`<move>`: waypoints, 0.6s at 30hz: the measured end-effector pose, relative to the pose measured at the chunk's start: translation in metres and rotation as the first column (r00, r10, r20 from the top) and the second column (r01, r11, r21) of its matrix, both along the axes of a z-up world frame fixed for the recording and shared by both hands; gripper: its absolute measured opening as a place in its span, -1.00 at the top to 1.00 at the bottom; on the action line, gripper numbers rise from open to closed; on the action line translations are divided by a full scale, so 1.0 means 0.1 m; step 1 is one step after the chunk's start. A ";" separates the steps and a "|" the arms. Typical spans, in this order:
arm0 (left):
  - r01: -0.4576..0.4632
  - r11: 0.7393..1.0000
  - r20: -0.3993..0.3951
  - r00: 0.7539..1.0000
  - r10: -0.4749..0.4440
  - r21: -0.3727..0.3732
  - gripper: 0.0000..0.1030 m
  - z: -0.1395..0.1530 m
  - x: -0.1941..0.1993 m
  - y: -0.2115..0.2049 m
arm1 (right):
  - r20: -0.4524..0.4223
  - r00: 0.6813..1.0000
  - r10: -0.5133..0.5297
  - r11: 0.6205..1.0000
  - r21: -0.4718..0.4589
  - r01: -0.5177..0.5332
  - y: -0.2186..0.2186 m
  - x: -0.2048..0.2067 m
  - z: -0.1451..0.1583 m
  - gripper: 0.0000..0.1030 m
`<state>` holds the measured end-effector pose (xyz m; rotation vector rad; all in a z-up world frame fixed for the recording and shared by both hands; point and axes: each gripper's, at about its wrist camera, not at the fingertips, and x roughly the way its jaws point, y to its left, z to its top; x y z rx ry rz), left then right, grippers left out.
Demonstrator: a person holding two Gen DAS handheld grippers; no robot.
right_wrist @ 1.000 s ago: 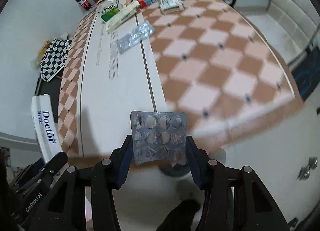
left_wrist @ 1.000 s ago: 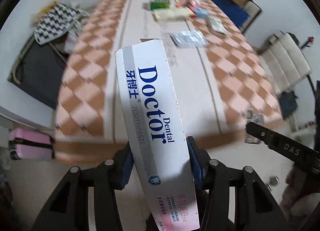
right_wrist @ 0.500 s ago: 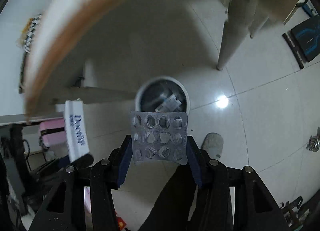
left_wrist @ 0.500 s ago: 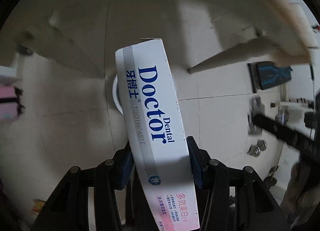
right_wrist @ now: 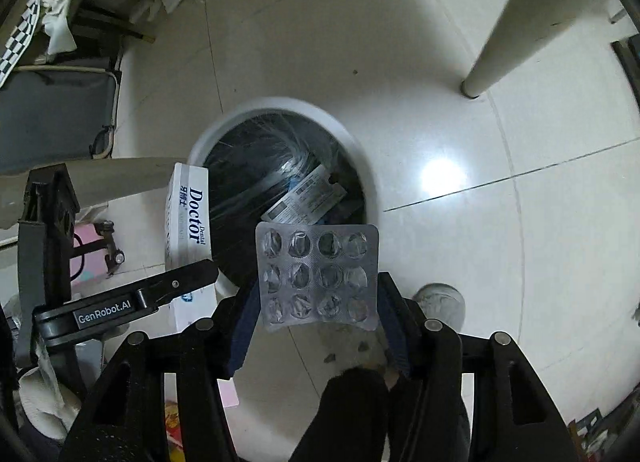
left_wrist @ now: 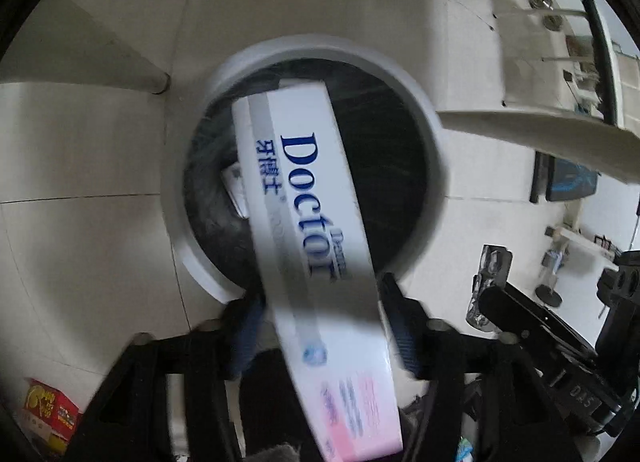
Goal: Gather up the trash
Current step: 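Carry the toothpaste and blister pack to the bin and open both tools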
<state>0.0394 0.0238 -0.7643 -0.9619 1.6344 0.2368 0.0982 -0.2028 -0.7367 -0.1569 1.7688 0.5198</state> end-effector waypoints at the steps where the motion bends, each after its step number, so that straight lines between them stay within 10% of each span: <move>1: -0.012 1.000 0.003 1.000 0.012 0.005 -0.61 0.00 -0.04 0.00 | -0.013 1.000 0.004 1.000 0.006 -0.004 0.03 0.02 -0.12 -0.25; 6: -0.079 0.993 -0.002 0.997 0.080 0.082 -0.74 0.15 -0.30 0.10 | -0.065 0.998 0.021 0.998 0.054 -0.018 0.16 0.02 -0.38 -0.47; 8: -0.086 0.982 0.002 0.996 0.087 0.168 -0.74 0.29 -0.40 0.12 | -0.063 0.998 0.029 0.998 0.057 -0.026 0.18 0.02 -0.38 -0.96; 13: -0.009 0.899 -0.008 1.000 0.014 0.437 -0.74 0.77 -0.51 -0.09 | 0.022 0.995 0.095 0.996 0.003 -0.095 0.21 -0.02 -0.15 -1.00; 18: 0.036 0.875 -0.030 0.999 -0.025 0.483 -0.74 1.01 -0.52 -0.31 | 0.121 0.971 0.205 0.975 -0.114 -0.192 0.21 -0.12 0.11 -1.00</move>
